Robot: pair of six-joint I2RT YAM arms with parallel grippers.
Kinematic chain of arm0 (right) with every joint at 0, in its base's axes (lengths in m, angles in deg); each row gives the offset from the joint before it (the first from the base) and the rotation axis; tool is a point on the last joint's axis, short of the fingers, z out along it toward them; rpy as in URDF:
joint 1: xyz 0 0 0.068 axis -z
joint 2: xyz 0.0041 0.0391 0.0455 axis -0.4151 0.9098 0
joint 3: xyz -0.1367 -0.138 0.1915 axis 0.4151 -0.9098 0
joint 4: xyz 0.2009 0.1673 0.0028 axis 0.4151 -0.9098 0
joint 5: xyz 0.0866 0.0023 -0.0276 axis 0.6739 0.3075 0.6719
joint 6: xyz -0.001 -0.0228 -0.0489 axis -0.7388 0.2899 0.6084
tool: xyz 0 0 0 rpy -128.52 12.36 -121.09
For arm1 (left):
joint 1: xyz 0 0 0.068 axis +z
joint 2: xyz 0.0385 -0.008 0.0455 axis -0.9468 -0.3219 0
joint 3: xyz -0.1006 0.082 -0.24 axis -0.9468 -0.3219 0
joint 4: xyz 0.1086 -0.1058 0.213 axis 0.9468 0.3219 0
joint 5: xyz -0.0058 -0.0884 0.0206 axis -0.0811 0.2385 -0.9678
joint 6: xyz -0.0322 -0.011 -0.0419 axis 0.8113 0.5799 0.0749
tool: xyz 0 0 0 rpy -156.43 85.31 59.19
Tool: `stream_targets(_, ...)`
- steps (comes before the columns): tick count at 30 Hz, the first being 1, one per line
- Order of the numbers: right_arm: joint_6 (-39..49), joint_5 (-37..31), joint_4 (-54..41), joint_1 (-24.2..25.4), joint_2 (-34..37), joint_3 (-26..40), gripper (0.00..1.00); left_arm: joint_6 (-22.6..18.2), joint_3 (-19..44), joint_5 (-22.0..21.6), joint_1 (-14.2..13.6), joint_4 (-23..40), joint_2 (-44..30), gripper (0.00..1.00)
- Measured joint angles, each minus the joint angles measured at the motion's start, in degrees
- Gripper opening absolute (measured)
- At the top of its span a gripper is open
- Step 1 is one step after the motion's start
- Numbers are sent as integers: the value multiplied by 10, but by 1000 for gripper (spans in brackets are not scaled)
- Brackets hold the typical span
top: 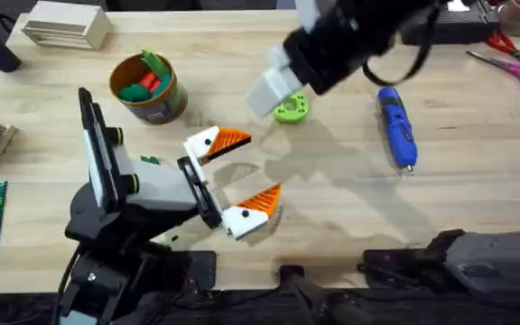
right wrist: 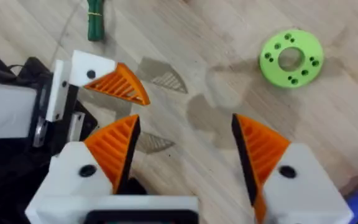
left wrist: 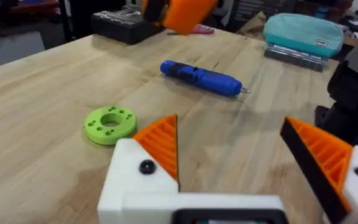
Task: Pick up the gripper from the table and insert it into the empty holder that is missing its gripper. Then pick up a screw, insert it into the mounting hole, and use the screwdriver to tighten it. Finally, clean up the table by picking up the vegetable and placing it into the bucket.
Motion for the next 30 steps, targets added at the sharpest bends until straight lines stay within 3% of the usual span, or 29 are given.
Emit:
stream_targets(10,-39,43,57,0,-130,-148,883,0,0,0,0,0,0,987)
stream_targets(26,-48,89,41,0,-165,-184,885,0,0,0,0,0,0,988)
stream_targets(27,-48,89,41,0,-165,-184,885,0,0,0,0,0,0,936)
stream_targets(28,-48,90,41,0,-165,-184,885,0,0,0,0,0,0,822)
stream_targets(30,-48,91,41,0,-165,-184,885,-1,0,0,0,0,0,523)
